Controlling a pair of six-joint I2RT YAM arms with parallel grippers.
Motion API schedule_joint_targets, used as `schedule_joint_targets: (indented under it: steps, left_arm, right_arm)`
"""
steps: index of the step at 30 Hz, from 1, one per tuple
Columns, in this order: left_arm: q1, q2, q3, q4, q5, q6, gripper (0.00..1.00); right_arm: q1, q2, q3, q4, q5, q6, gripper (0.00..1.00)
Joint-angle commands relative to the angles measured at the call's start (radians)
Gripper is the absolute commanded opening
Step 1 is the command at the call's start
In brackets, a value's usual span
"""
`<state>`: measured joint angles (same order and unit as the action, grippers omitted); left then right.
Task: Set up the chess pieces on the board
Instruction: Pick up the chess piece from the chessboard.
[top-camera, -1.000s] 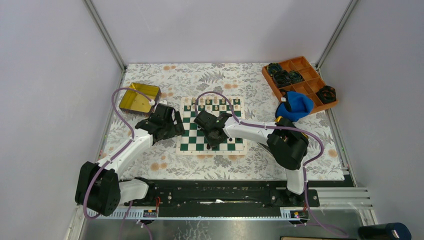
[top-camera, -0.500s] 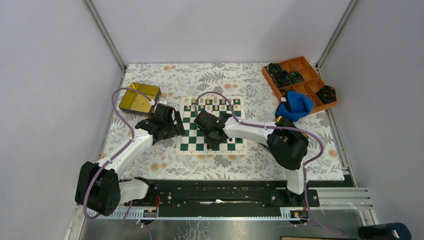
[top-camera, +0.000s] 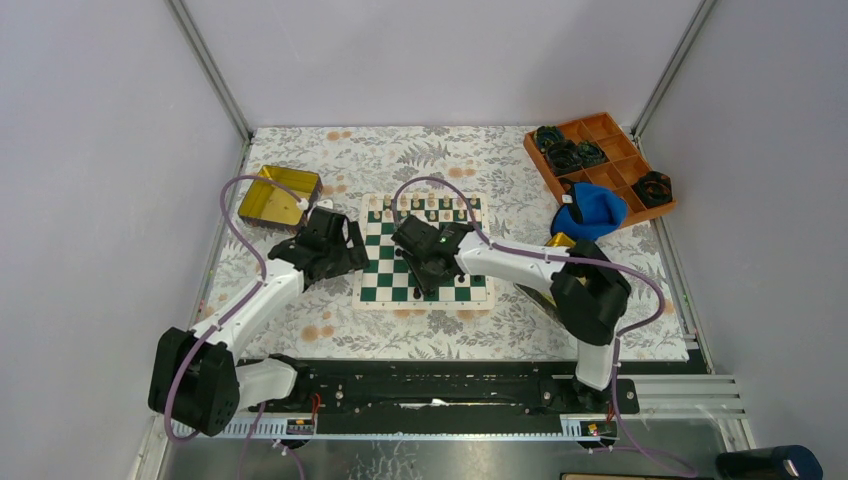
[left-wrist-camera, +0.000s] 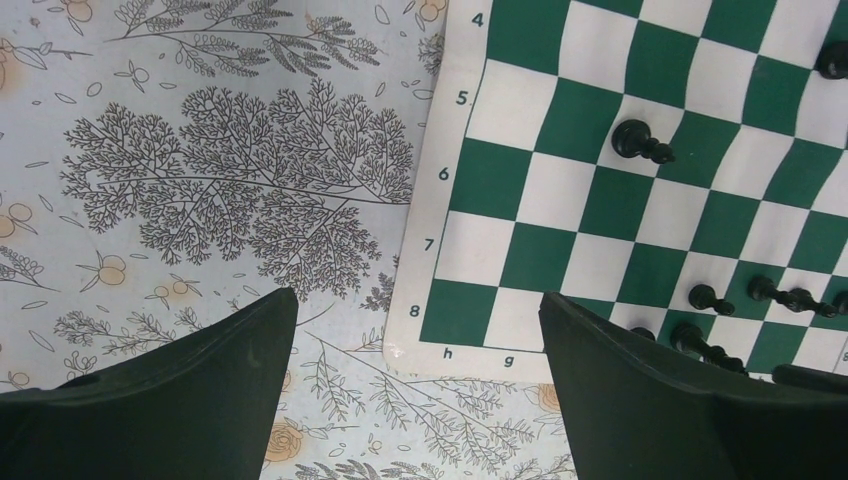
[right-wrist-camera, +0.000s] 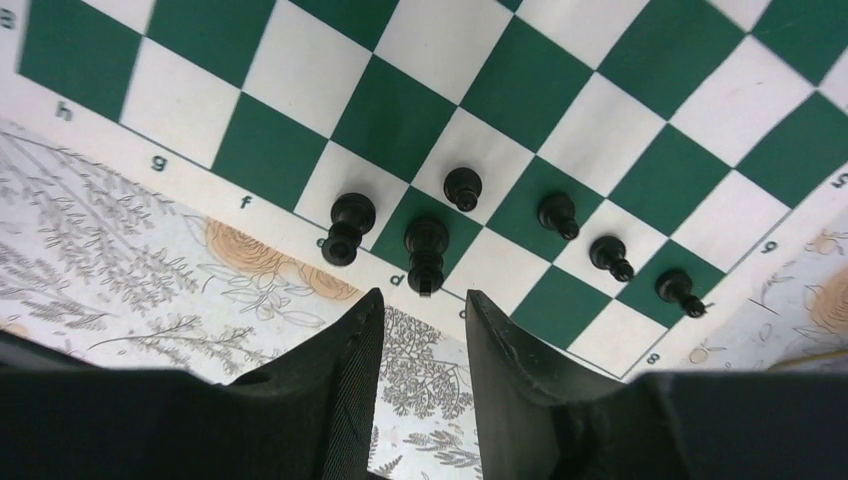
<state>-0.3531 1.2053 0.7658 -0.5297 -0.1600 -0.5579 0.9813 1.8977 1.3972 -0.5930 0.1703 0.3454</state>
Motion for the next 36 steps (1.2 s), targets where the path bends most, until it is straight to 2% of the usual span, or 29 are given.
schedule_joint_targets:
  steps: [1,9,16,20,23,28,32,36]
  left_arm:
    - [-0.006,-0.042,0.016,0.054,0.002,0.028,0.98]
    - [-0.016,0.048,0.124,0.052,0.016,0.045,0.94]
    - [-0.037,0.253,0.357,-0.047,0.018,0.072,0.93]
    - [-0.058,0.342,0.433,-0.055,0.070,0.049,0.93]
    - [-0.083,0.415,0.428,-0.051,0.081,0.007,0.91]
    - [-0.086,0.397,0.377,-0.008,0.074,-0.010,0.93]
    - [-0.086,0.359,0.402,-0.098,0.002,0.034,0.96]
    - [-0.089,0.347,0.479,-0.242,-0.086,0.083,0.98]
  right_arm:
    - [-0.006,-0.120,0.019,-0.030,0.055,0.000,0.43]
    - [-0.017,-0.200,0.076,-0.061,0.125,0.008,0.49]
    - [-0.081,-0.268,0.108,-0.004,0.162,0.015,0.53]
    - [-0.098,-0.237,0.135,0.039,0.174,0.012,0.53]
    - [-0.110,-0.221,0.121,0.124,0.191,0.010,0.53]
    - [-0.128,-0.248,0.019,0.363,0.156,0.002,0.54]
    - [-0.126,-0.284,-0.064,0.514,0.135,0.011,0.54]
    - [-0.121,-0.298,-0.097,0.562,0.132,0.014,0.54]
